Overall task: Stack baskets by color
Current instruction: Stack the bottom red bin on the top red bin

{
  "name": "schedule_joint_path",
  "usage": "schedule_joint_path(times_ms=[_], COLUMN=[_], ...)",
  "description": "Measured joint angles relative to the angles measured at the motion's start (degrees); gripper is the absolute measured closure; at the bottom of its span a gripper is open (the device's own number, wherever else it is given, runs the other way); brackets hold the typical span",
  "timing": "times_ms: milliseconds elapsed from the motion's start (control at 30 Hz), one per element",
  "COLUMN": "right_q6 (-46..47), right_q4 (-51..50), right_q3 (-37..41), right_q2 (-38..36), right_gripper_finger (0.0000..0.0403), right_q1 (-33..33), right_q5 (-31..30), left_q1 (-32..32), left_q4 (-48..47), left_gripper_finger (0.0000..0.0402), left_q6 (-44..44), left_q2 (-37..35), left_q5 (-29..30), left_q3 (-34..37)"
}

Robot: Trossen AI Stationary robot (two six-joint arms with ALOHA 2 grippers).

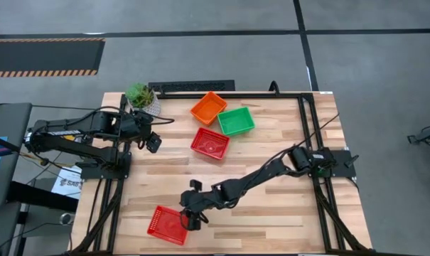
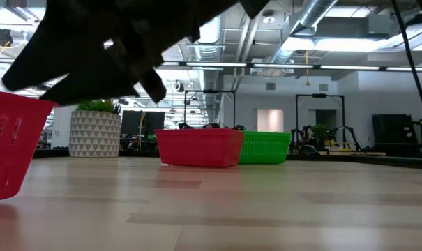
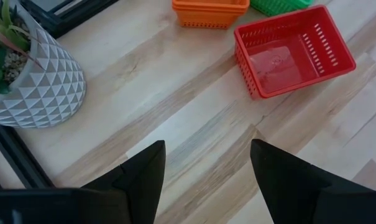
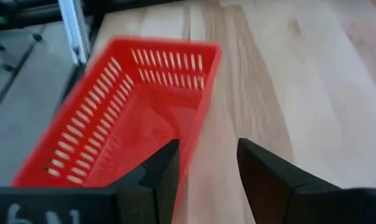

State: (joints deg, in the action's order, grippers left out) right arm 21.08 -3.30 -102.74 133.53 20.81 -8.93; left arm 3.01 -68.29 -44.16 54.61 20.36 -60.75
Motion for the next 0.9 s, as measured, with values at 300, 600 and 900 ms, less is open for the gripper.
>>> schedule_joint_path(times_ms=[300, 600, 900], right_q6=[1.46, 3.58, 8.09], right_q4=[1.49, 0.08, -3.77], right_q3=[-0.13, -0.15, -0.32], right_q2=[3.26, 3.68, 3.44], right_gripper_finger=[0.0221, 0.0247, 0.0380], right_q1=[1.27, 0.88, -0.40], right_q5=[0.58, 1.81, 4.77], left_q1=[-0.02, 0.00, 0.00], left_q4=[0.02, 0.02, 0.04], left_gripper_finger=[0.0178, 0.0178, 0.0178], left_q6=[0.44, 0.46, 0.39], left_q2=[0.00, 0.00, 0.00], left_q5=[0.09, 1.48, 1.48], left_q3=[0.00, 0.00, 0.00])
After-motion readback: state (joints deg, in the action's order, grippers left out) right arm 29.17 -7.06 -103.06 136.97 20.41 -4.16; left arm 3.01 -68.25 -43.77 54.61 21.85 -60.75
